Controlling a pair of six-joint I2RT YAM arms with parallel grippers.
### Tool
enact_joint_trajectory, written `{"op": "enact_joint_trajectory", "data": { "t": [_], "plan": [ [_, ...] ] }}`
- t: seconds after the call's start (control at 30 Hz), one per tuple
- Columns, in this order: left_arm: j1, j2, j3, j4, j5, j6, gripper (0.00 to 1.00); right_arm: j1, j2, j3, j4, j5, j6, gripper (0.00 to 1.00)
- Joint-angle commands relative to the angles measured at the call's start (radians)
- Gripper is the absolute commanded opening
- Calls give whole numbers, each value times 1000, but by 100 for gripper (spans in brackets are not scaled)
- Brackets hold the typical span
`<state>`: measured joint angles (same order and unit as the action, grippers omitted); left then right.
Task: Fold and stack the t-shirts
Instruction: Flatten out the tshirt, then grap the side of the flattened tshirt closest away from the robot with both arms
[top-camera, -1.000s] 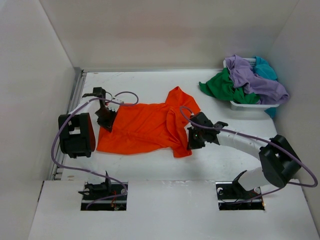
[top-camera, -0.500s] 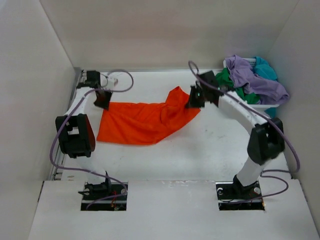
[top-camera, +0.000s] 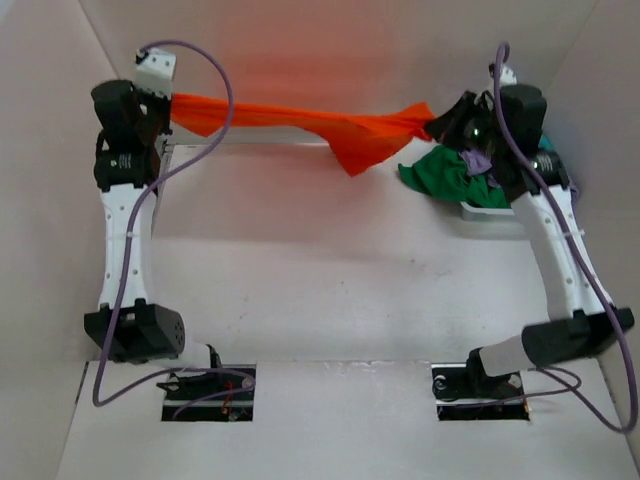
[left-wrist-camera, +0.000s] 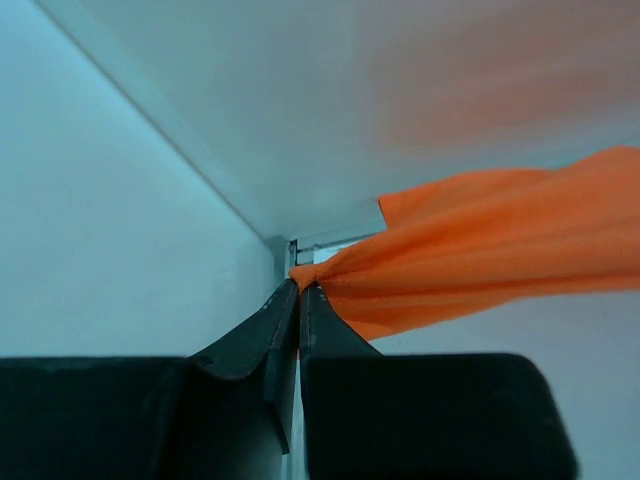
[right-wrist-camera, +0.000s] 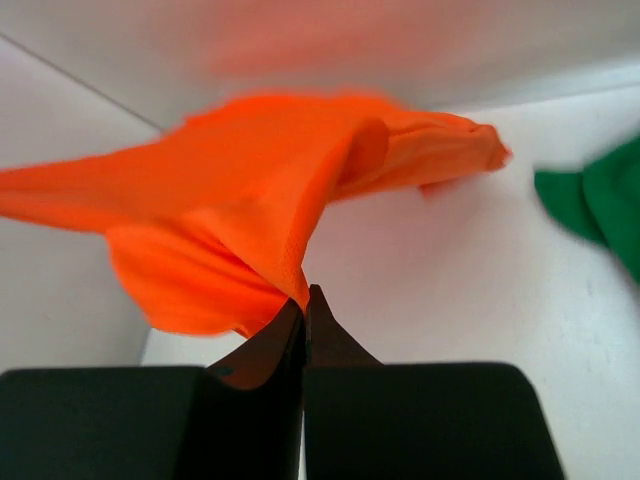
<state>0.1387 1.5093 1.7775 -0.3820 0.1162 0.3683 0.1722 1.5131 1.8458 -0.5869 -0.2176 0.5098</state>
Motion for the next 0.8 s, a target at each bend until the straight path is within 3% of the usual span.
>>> {"op": "enact_joint_trajectory", "data": {
  "t": [0.0,0.13,0.3,0.5,0.77],
  "plan": [
    [14,-95,-336,-35,14,87,1,11,-164,-419,67,58,13,0],
    [22,-184,-595,-116,23,150,2,86,-362,-861,107,64,107,0],
    [19,-222,-837,-173,23,208,3,204,-484,-1187,183,46,266,0],
    [12,-225,-937,-224,14,213,3,281,-432,-1283,254,43,305,0],
    [6,-189,-908,-193,23,184,6,250,-289,-1176,277,34,184,0]
  ]
}}
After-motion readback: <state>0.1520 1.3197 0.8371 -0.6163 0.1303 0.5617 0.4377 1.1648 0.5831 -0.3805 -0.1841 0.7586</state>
